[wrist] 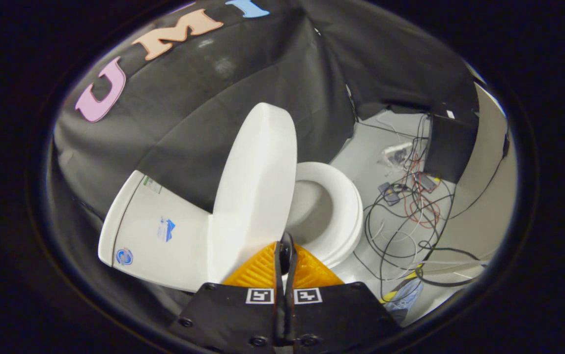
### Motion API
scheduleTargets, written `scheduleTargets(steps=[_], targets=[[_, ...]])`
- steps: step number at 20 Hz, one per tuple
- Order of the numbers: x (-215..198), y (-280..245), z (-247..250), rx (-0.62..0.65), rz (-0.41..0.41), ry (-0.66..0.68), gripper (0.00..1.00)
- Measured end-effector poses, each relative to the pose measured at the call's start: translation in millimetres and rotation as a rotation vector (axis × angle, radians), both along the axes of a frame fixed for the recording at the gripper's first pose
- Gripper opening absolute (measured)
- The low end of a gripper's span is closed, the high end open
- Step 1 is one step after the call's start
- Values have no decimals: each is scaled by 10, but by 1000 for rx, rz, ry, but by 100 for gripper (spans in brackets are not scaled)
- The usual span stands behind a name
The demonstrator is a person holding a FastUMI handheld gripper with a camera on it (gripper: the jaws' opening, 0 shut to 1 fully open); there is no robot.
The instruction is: Open the toilet lid.
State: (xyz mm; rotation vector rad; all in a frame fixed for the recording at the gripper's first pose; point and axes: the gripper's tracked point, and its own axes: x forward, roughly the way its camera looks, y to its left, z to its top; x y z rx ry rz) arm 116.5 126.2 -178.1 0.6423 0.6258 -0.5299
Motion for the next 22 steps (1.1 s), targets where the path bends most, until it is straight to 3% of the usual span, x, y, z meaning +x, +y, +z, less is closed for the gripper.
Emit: scheduleTargets(steps=[22], targets=[[221,455,673,-182,118,-21,1]])
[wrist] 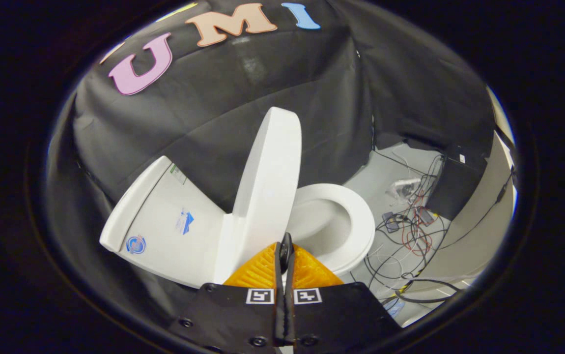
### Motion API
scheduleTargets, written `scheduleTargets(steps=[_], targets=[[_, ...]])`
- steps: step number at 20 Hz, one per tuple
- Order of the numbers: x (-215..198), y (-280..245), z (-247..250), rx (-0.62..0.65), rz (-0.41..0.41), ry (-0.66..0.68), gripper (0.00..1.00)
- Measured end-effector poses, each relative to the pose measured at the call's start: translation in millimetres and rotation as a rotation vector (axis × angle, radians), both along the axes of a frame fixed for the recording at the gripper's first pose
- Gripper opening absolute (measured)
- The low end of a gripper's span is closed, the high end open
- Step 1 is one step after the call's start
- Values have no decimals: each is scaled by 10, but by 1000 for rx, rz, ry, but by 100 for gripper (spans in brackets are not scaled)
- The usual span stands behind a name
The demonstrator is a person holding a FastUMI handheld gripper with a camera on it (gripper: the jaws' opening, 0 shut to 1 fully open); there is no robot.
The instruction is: Open the toilet lid.
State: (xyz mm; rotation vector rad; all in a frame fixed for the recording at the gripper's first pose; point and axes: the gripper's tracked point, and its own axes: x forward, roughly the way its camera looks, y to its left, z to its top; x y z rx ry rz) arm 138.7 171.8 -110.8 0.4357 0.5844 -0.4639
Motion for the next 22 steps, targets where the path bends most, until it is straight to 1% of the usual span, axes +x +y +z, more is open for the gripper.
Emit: scheduleTargets(steps=[4,12,18,22], targets=[[63,101,133,-51,25,-4,1],[156,251,254,-54,66,-35,0],[214,414,356,-94,104,-41,1],[236,444,387,-95,105,-48,1]])
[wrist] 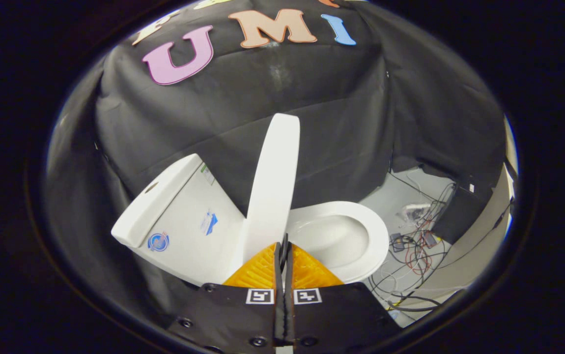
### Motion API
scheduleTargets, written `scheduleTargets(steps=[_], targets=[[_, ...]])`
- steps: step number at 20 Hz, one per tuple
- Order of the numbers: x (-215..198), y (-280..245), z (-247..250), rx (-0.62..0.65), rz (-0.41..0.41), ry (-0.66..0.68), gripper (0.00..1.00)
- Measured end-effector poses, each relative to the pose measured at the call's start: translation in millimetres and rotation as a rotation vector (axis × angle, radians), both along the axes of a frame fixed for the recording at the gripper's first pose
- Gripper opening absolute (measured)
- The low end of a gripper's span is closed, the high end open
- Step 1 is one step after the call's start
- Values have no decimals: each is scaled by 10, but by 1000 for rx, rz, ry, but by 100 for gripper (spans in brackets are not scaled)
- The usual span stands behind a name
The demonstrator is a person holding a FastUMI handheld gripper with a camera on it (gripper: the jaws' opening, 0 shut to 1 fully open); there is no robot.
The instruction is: Open the toilet lid.
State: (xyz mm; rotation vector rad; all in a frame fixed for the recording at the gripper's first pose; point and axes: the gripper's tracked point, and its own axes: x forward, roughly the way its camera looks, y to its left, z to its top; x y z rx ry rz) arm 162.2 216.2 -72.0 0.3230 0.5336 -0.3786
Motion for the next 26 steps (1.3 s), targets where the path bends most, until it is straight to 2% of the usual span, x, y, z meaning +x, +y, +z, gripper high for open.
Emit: scheduleTargets(steps=[17,26], targets=[[212,389,209,-95,68,-28,1],[429,843,372,-187,172,-44,1]])
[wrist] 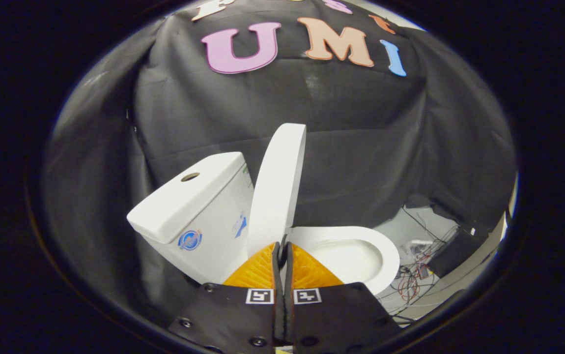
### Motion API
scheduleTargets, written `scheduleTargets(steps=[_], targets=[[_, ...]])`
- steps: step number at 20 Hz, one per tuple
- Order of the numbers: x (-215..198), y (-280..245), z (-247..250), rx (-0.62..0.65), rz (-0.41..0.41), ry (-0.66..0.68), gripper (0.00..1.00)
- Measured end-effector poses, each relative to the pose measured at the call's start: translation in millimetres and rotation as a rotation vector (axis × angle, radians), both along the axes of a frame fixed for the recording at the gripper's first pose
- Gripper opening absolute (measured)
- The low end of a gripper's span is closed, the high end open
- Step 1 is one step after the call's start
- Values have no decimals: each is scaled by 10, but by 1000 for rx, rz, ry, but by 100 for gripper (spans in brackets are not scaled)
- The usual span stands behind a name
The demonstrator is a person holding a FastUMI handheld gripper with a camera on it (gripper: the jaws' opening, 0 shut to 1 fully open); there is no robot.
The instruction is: Open the toilet lid.
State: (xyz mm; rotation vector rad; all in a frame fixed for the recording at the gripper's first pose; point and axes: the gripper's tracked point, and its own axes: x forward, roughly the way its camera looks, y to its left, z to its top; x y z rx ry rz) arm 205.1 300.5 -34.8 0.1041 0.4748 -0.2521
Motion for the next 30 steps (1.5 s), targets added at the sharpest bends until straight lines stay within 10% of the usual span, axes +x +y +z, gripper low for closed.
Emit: scheduleTargets(steps=[17,21,27,30], targets=[[400,955,17,-22,247,-72,3],[384,1043,-87,31,280,-74,26],[386,1112,17,80,359,-111,96],[354,1069,155,16,396,-122,97]])
